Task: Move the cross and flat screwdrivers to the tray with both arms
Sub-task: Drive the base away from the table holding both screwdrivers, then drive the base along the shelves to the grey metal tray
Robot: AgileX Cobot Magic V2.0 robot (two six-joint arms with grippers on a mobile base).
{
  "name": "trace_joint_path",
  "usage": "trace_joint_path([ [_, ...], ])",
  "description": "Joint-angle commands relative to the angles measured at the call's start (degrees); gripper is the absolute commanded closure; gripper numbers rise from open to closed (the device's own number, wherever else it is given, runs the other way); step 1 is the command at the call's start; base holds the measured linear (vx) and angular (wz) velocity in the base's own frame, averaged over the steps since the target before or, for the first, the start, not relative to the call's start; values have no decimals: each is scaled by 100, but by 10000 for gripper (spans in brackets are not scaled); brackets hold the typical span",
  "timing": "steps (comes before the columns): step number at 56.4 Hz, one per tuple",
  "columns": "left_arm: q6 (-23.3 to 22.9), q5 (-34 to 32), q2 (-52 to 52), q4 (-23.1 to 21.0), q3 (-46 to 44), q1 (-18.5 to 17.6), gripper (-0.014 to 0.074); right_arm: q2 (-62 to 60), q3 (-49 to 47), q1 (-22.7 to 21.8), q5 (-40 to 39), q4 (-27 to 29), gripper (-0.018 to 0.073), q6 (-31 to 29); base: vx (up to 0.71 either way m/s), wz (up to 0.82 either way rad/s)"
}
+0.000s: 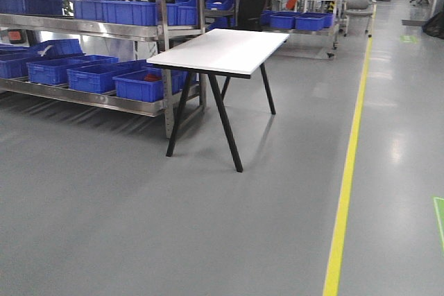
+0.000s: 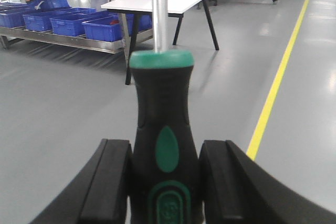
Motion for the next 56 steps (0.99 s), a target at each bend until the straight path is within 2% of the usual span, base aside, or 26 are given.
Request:
trace_joint_path([
  [1,-12,-500,-12,-74,-148,-29,594,16,-173,-14,-543,24,567,-11,46,17],
  [38,-12,-499,-12,-74,-148,-29,594,16,-173,-14,-540,24,567,-11,51,17],
  [56,-12,-499,-12,-74,-148,-29,594,16,-173,-14,-546,24,567,-11,55,40],
])
